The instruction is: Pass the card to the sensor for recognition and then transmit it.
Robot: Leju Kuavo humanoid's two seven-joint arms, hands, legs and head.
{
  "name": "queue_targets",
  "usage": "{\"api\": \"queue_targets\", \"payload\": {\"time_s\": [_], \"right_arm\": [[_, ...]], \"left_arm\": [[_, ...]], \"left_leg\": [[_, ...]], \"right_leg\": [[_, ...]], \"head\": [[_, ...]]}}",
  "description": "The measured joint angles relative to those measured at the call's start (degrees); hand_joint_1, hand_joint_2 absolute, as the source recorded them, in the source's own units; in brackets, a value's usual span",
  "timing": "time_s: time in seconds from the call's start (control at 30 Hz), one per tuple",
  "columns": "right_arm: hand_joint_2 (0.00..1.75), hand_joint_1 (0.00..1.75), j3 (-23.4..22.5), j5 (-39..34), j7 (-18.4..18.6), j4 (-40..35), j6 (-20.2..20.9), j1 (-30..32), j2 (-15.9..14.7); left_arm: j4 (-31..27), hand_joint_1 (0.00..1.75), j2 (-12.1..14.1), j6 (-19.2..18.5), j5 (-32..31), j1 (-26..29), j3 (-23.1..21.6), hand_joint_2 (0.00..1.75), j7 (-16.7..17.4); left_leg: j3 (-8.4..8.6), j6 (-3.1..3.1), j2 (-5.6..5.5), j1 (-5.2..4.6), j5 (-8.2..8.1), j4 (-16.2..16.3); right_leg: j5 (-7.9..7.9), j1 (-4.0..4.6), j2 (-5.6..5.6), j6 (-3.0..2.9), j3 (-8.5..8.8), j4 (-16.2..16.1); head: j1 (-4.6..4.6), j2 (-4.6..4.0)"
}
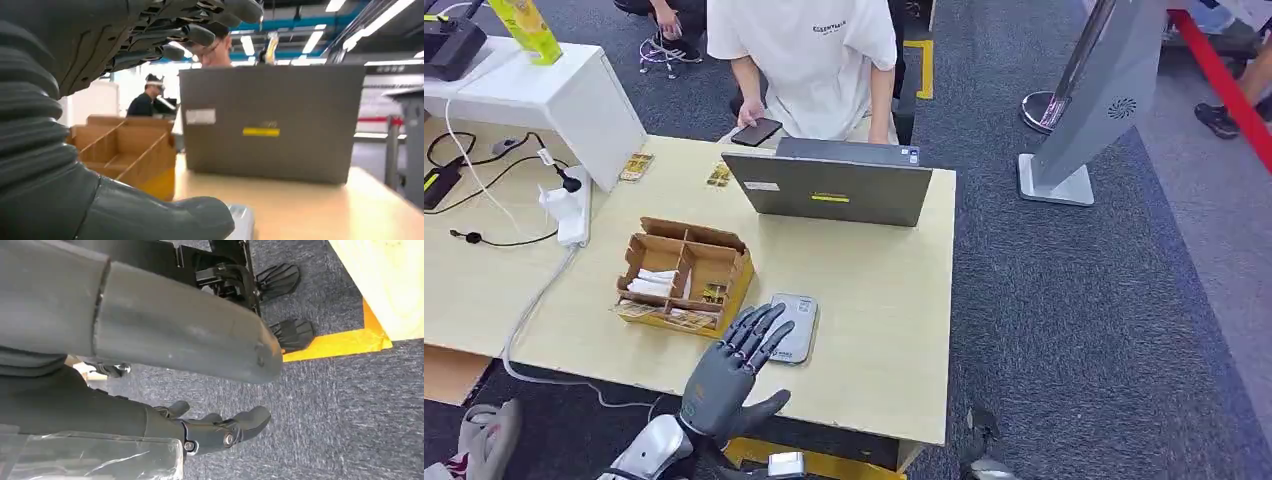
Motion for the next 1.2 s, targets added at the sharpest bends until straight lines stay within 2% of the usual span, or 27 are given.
{"api": "queue_targets", "payload": {"time_s": [0.3, 0.47, 0.6, 0.87, 1.2], "right_arm": [[0.00, 0.00, 0.0, 0.2, -0.1, 0.0, 0.0, 0.0, -0.1], [0.00, 0.00, 0.0, 0.9, 0.0, 0.0, 0.0, -0.1, -0.4], [0.00, 0.00, 0.0, 1.4, 0.3, 0.0, 0.0, -0.2, -0.4], [0.00, 0.00, 0.0, 1.9, 0.7, 0.0, 0.0, -0.3, -0.4], [0.00, 0.00, 0.0, 2.0, 0.7, 0.0, 0.0, -0.5, -0.3]], "left_arm": [[2.1, 0.00, 0.1, 0.1, -0.5, 2.8, 3.2, 1.75, 0.5], [3.3, 0.00, 0.0, 0.1, -0.7, 3.4, 6.6, 1.75, 1.2], [5.8, 0.00, -0.5, 1.3, -1.4, 1.5, 10.5, 1.75, 1.6], [11.2, 0.00, -1.4, 2.4, -2.4, -3.1, 15.5, 1.75, 1.6], [13.4, 0.00, -2.0, 2.5, -2.4, -4.4, 17.4, 1.75, 1.6]], "left_leg": [[0.00, 0.00, -0.06, 0.00, 0.00, 0.0], [0.00, 0.00, -0.09, 0.01, 0.00, 0.0], [0.00, 0.00, -0.12, 0.01, 0.01, 0.0], [0.00, 0.00, -0.14, 0.01, 0.03, 0.0], [-0.01, 0.00, -0.15, 0.01, 0.02, 0.0]], "right_leg": [[0.00, 0.00, -0.05, 0.02, 0.03, 0.0], [0.00, 0.00, -0.07, 0.02, 0.02, 0.0], [0.00, 0.01, -0.09, 0.02, 0.03, 0.0], [0.01, 0.00, -0.10, 0.01, 0.03, 0.0], [0.00, 0.00, -0.09, 0.01, 0.02, 0.0]], "head": [[0.02, 0.00], [0.02, 0.00], [0.02, 0.00], [0.02, 0.00], [0.00, 0.00]]}}
